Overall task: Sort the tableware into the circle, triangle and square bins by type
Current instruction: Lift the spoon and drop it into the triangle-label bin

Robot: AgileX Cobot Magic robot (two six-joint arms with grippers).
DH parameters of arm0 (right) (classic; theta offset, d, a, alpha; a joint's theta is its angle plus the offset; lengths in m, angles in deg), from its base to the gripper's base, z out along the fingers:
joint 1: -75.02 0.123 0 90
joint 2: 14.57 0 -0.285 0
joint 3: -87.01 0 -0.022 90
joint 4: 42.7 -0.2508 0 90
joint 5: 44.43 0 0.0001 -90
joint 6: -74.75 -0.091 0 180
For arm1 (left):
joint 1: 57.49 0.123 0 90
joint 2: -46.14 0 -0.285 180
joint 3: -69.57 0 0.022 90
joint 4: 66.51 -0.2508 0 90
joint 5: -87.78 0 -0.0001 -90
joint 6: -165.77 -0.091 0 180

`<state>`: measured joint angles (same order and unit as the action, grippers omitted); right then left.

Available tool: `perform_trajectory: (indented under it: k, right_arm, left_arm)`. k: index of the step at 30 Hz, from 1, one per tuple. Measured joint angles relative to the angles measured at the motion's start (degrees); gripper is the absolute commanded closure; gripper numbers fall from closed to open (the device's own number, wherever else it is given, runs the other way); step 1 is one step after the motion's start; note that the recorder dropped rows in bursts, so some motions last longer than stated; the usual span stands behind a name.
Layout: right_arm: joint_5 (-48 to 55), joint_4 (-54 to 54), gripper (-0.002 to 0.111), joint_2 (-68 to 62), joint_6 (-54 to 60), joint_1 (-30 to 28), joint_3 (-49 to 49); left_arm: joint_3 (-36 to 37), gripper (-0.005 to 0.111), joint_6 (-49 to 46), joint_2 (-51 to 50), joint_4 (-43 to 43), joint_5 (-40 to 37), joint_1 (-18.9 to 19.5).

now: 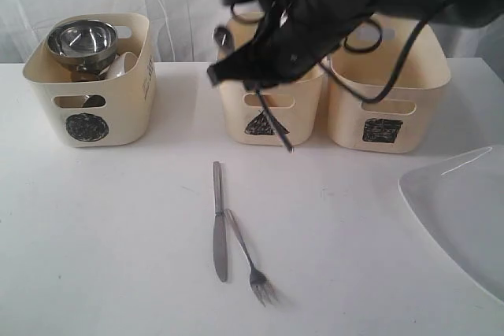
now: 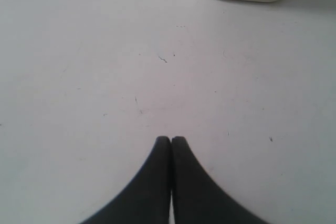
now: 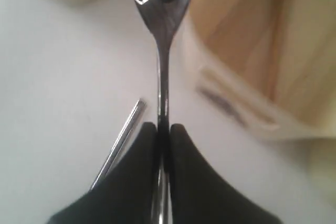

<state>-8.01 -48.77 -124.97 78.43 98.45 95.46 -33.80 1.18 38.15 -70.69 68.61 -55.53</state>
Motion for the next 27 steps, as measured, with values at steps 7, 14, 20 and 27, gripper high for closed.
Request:
perform_trajectory:
  k: [7, 14, 20, 27]
  right_arm:
    - [-11.20, -5.64, 0.108, 3.17, 0.07, -8.62, 0.45]
    - [-29.18, -11.46, 0.108, 0.44, 0.07, -10.62, 0.45]
    - [-38.61, -12.02, 0.108, -4.86, 0.07, -10.62, 0.45]
    - [-46.28, -12.02, 0.108, -9.86, -2.40, -10.62, 0.45]
  left_arm:
    - [0.00, 0.107, 0.00, 0.00, 0.00, 0.00, 0.00]
    - [0.00, 0.107, 0.00, 0.00, 0.00, 0.00, 0.00]
    - [0.00, 0.107, 0.00, 0.00, 0.00, 0.00, 0.00]
    - [0.00, 0.107, 0.00, 0.00, 0.00, 0.00, 0.00]
